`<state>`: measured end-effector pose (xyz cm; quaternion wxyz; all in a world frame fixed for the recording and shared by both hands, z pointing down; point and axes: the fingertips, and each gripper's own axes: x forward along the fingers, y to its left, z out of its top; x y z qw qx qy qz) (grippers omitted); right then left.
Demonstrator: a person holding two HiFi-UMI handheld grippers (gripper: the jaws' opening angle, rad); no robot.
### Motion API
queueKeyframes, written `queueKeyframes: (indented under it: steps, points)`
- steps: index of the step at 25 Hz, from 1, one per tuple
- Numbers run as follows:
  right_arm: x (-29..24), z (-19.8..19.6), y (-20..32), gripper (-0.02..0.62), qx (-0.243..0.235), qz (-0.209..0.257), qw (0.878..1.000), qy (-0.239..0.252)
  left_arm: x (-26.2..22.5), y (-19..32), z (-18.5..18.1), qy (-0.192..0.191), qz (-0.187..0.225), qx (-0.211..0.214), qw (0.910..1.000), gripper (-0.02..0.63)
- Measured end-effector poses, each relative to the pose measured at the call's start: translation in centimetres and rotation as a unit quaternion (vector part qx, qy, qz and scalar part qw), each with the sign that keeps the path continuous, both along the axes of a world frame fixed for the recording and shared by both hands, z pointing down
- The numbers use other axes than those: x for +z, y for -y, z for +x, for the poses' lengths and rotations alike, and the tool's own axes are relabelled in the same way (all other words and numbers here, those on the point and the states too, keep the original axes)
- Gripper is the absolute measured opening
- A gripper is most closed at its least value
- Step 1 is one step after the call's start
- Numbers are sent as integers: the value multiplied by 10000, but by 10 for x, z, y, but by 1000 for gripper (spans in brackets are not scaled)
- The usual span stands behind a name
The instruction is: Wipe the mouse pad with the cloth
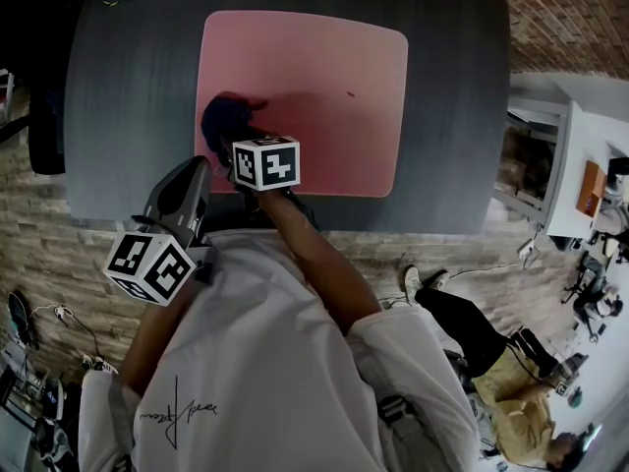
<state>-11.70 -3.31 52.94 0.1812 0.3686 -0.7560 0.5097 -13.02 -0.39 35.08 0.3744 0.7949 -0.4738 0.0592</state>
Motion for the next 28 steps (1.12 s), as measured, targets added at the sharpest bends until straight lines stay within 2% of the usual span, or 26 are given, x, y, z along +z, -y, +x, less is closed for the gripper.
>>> queueKeyframes:
  steps: [28]
  points:
    - [1, 46, 12, 107, 190, -67, 9997, -98, 5, 5, 15, -9, -63, 98, 9999, 12]
